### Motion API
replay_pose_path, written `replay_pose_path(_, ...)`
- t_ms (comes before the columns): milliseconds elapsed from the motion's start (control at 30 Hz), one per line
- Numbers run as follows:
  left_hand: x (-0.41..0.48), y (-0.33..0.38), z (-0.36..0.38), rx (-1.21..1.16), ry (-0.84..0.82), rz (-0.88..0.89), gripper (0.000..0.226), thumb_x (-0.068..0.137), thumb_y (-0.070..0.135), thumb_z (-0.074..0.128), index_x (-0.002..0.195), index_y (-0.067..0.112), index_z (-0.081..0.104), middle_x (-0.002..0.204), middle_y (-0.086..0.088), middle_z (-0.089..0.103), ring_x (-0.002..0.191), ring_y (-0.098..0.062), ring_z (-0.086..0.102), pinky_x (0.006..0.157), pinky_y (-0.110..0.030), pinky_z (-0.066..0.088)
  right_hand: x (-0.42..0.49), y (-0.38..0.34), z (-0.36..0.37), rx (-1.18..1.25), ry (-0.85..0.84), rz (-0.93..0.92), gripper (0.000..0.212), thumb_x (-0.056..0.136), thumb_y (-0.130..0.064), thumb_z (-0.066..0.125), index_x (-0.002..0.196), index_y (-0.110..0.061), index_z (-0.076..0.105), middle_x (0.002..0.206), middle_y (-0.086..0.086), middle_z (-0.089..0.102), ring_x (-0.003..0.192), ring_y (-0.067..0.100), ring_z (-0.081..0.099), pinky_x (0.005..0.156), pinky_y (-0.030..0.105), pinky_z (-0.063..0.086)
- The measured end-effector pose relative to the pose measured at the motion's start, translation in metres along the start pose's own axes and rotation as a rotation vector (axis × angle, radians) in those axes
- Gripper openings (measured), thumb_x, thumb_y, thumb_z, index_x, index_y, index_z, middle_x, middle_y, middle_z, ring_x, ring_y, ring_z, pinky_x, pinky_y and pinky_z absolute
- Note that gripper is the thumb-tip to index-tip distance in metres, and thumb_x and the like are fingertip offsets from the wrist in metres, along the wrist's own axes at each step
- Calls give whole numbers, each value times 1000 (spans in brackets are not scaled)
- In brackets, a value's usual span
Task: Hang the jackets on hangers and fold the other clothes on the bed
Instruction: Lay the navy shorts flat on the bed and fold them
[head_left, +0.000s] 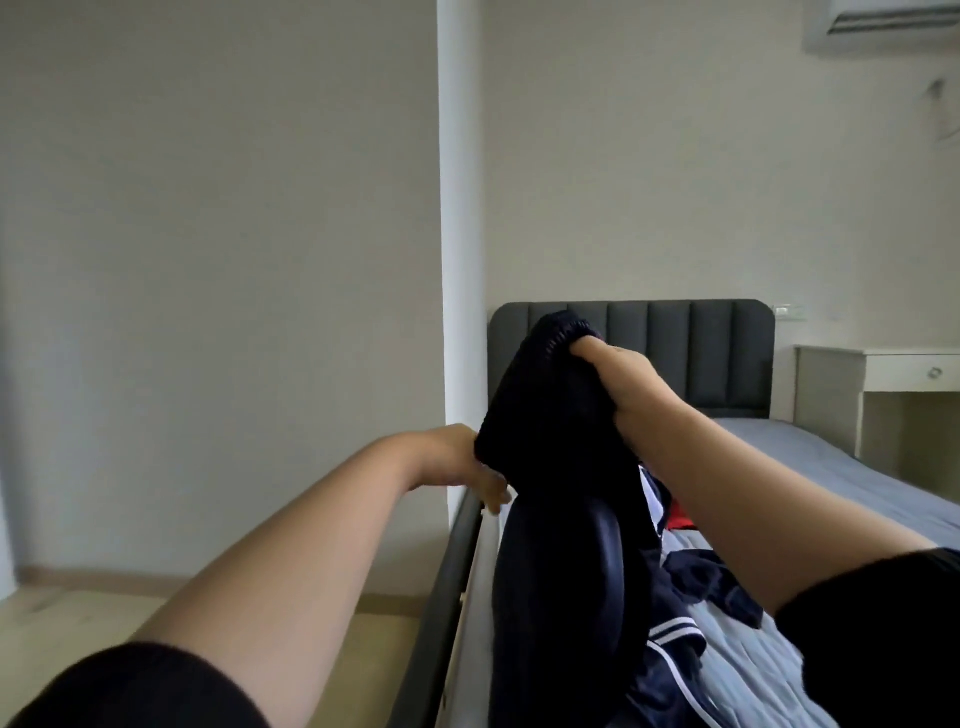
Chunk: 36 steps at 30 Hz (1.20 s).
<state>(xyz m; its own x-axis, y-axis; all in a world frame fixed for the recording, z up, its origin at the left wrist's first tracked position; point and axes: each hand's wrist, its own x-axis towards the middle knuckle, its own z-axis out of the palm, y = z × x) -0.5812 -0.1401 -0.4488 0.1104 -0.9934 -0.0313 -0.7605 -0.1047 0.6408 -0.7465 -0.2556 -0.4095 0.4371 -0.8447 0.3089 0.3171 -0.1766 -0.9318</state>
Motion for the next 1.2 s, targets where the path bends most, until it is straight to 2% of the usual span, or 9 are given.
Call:
replay_pose_path(67, -17, -31, -13, 101, 122, -129, 18, 85, 6, 58, 76, 18, 69, 70, 1, 73, 74, -7, 71, 86, -23, 47, 4, -3, 9, 86, -12, 42, 31, 71, -31, 70, 94, -10, 72, 85, 8, 75, 79, 23, 73, 71, 33, 59)
replay_pose_path(133, -38, -52, -27, -182, 366, -87, 17, 87, 2, 55, 80, 13, 66, 69, -4, 73, 77, -16, 73, 74, -19, 50, 3, -6, 25, 130, -30, 68, 41, 71, -35, 69, 104, -11, 70, 97, 9, 74, 91, 27, 70, 86, 40, 55)
replay_pose_path(333, -65, -58, -49, -623, 153, 16, 54, 83, 17, 69, 130, 35, 47, 116, 10, 65, 112, -8, 58, 93, -31, 45, -20, 4, 110, 192, -295, 143, 25, 91, -30, 55, 93, -8, 67, 82, 9, 73, 69, 19, 70, 55, 22, 53)
replay_pose_path(433, -77, -65, -52, -751, 131, 116, 51, 71, 16, 68, 120, 23, 57, 99, 4, 69, 92, -15, 63, 77, -28, 50, -31, 3, 143, 238, -434, 138, 26, 91, -24, 52, 90, -3, 67, 80, 15, 71, 72, 26, 69, 67, 31, 55)
replay_pose_path(533, -99, -83, -66, -835, 417, 62, 36, 79, 10, 70, 115, 8, 63, 101, -6, 73, 89, -19, 70, 72, -25, 55, -33, 0, 167, 183, -434, 119, 24, 85, -20, 58, 95, 0, 66, 87, 17, 70, 80, 29, 67, 77, 36, 54)
replay_pose_path(667, -147, -116, -112, -756, 926, -98, 23, 82, 12, 71, 104, 11, 67, 87, -5, 74, 80, -22, 71, 72, -32, 55, -33, 6, 200, -40, -364, 85, 32, 75, -14, 71, 105, -5, 67, 96, 16, 72, 87, 31, 70, 84, 43, 56)
replay_pose_path(800, -200, -130, -153, -521, 1292, -146, 6, 79, 12, 68, 79, 17, 65, 75, 0, 69, 68, -18, 64, 61, -27, 51, -45, 16, 254, -92, -416, 13, 26, 73, -7, 78, 97, -6, 66, 88, 14, 72, 67, 23, 70, 61, 32, 58)
replay_pose_path(900, -235, -140, -175, -331, 1575, -208, 14, 77, 9, 56, 67, 18, 52, 64, 2, 56, 56, -15, 49, 48, -24, 39, -61, 19, 295, -180, -569, 60, 32, 74, -2, 77, 103, -2, 65, 96, 19, 70, 78, 31, 68, 75, 42, 58)
replay_pose_path(1200, -330, -160, -217, -70, 1892, -366, 17, 79, 5, 45, 66, 16, 41, 65, 2, 47, 60, -21, 41, 53, -29, 32, -86, 14, 371, -171, -570, -105, 31, 72, 8, 75, 97, -7, 65, 87, 12, 68, 77, 28, 67, 74, 36, 56)
